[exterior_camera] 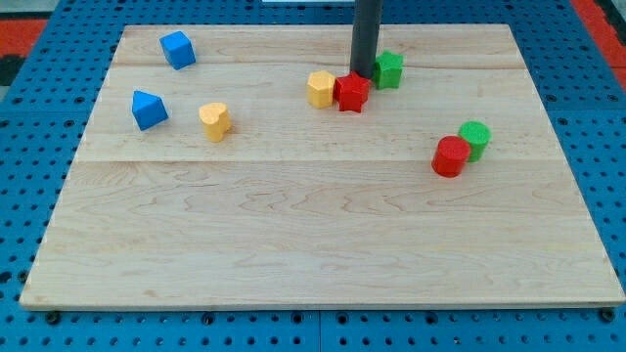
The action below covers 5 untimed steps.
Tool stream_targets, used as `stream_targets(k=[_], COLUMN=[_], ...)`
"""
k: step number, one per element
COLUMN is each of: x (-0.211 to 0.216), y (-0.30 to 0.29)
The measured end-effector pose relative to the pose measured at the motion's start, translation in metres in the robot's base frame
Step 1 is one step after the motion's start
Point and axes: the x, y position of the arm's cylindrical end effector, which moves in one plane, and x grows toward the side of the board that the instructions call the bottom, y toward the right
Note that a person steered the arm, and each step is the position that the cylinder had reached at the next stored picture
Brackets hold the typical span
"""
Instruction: Push the green star to the top center
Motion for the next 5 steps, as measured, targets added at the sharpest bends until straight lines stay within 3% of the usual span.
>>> stream_targets(k=[1,3,5], x=[0.055,-0.007,-0.057], y=[0.04,0.057,-0.016])
